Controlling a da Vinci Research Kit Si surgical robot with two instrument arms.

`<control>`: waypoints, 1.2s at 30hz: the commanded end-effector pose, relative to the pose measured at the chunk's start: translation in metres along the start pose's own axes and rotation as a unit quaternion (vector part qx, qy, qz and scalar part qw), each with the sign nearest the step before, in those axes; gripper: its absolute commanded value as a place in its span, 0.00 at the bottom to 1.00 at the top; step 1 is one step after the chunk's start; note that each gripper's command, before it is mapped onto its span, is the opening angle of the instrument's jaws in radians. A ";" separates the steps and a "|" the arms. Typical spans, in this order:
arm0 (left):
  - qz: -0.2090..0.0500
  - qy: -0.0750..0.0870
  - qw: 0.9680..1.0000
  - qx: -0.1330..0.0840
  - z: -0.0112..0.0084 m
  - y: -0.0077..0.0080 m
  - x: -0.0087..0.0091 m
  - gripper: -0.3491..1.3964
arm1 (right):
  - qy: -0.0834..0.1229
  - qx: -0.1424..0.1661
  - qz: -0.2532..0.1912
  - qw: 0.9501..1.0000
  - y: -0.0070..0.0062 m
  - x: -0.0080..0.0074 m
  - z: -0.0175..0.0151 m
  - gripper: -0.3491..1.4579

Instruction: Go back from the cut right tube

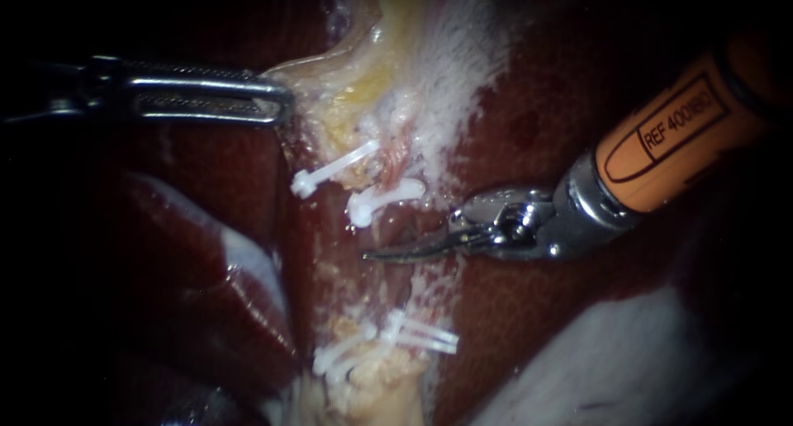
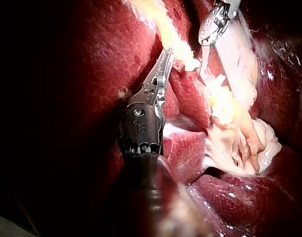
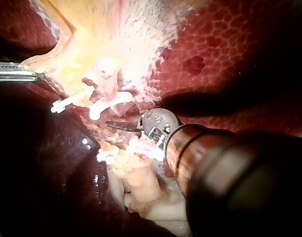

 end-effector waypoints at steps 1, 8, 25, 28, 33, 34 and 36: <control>0.000 0.000 1.000 0.000 0.0000 0.0000 0.0000 0.00 | 0.001 0.001 0.001 1.000 0.0000 -0.0001 0.0001 0.00; 0.000 0.000 1.000 0.000 0.0000 0.0000 0.0000 0.00 | 0.011 0.010 0.001 1.000 -0.0003 -0.0001 0.0004 0.00; 0.000 0.000 1.000 0.001 -0.0002 0.0000 0.0001 0.00 | 0.018 0.012 0.001 1.000 -0.0004 -0.0002 0.0002 0.36; 0.000 0.000 1.000 0.001 -0.0002 0.0000 0.0001 0.00 | 0.018 0.013 0.001 1.000 -0.0004 -0.0003 0.0001 0.43; 0.000 0.000 1.000 0.001 -0.0002 0.0000 0.0001 0.00 | 0.018 0.013 0.001 1.000 -0.0004 -0.0004 -0.0002 0.50; 0.000 0.000 1.000 0.001 -0.0002 0.0000 0.0001 0.00 | 0.018 0.013 0.001 1.000 -0.0004 -0.0004 -0.0002 0.51; 0.000 0.000 1.000 0.001 -0.0003 0.0000 0.0001 0.00 | 0.019 0.012 -0.002 1.000 -0.0004 -0.0005 -0.0004 0.54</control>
